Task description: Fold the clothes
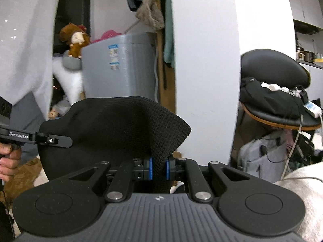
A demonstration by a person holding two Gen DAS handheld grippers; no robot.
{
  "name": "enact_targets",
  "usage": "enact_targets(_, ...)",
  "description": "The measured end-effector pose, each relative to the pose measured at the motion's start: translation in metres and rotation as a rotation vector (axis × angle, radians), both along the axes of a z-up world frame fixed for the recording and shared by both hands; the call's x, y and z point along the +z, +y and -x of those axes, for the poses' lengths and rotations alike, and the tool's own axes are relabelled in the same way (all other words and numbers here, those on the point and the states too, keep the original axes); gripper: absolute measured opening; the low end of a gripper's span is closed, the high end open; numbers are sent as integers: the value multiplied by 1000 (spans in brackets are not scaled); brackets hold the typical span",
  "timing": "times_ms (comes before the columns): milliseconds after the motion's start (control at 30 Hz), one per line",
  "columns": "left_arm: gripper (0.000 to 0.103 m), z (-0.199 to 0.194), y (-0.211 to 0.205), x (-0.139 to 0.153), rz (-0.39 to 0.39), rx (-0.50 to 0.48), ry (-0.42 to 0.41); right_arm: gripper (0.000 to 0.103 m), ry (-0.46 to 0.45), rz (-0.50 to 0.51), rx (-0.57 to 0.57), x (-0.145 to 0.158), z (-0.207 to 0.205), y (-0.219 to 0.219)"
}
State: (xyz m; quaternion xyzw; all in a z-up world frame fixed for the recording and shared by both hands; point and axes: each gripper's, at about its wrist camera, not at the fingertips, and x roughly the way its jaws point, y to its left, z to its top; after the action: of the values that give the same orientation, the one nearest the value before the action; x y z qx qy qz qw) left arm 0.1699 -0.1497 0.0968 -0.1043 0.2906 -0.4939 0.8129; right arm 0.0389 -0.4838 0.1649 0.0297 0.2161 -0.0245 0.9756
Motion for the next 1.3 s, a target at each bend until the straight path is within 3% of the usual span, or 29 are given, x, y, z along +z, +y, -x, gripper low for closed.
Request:
enact_targets(300, 28, -8, -18, -39, 26, -57, 47, 12, 72, 49, -82, -30, -8, -9)
enact_targets(700, 28, -10, -38, -62, 38, -91, 42, 12, 56, 73, -142, -43, -3, -18)
enact_targets(1033, 28, -38, -68, -117, 4, -98, 83, 12, 122, 144, -168, -88, -22, -33)
enact_targets(1233, 28, -53, -94, -128, -105, -131, 40, 12, 150, 204, -189, -111, -41, -41)
enact_targets(1300, 28, -55, -101, -133, -106, -124, 30, 12, 150, 221, -205, -119, -45, -44)
